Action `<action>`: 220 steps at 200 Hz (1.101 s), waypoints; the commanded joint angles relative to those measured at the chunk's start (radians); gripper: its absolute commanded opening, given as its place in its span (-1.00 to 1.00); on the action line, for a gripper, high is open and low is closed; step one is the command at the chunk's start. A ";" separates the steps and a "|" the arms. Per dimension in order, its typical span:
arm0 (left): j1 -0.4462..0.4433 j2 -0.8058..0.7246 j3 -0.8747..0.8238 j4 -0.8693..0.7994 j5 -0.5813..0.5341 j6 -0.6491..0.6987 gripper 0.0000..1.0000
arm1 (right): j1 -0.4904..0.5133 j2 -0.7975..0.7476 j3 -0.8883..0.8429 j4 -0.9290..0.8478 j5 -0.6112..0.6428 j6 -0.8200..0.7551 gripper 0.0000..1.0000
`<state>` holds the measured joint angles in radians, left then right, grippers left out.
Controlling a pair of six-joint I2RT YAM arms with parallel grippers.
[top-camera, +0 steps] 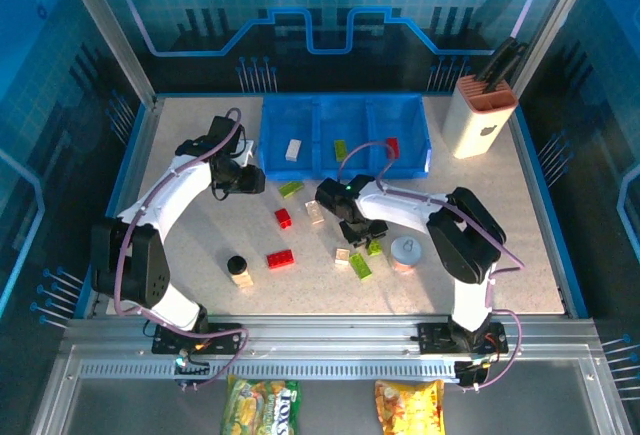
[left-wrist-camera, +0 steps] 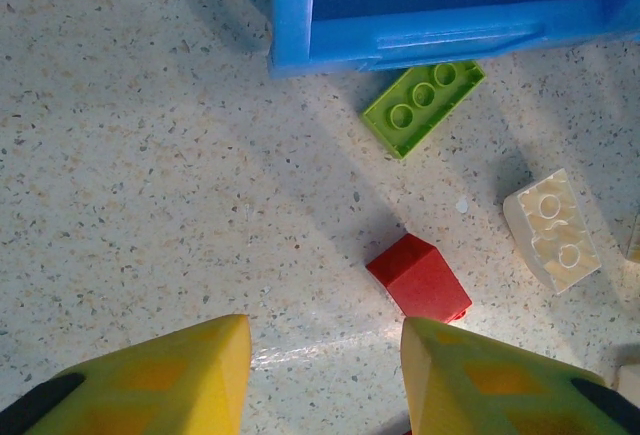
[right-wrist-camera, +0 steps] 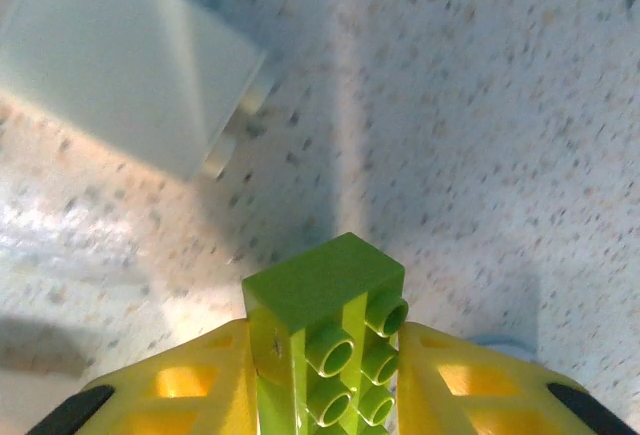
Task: Sort the legos into containers by color
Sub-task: Place the lego at the center of the table, then pick up the lego from the center of the table.
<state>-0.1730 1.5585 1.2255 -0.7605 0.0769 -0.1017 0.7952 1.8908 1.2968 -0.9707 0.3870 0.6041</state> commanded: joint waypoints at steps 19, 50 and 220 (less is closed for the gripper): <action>0.013 -0.012 -0.018 0.004 0.024 0.017 -0.11 | -0.054 0.038 0.037 0.027 -0.032 -0.066 -0.24; 0.014 -0.008 -0.018 0.004 0.029 0.017 -0.10 | -0.091 0.004 0.010 0.076 -0.136 -0.069 -0.12; 0.017 -0.017 -0.020 0.007 0.040 0.016 -0.10 | -0.142 -0.054 -0.010 0.080 -0.195 -0.080 -0.25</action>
<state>-0.1711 1.5585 1.2209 -0.7563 0.0887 -0.1013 0.6662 1.8847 1.2827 -0.8631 0.1822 0.5297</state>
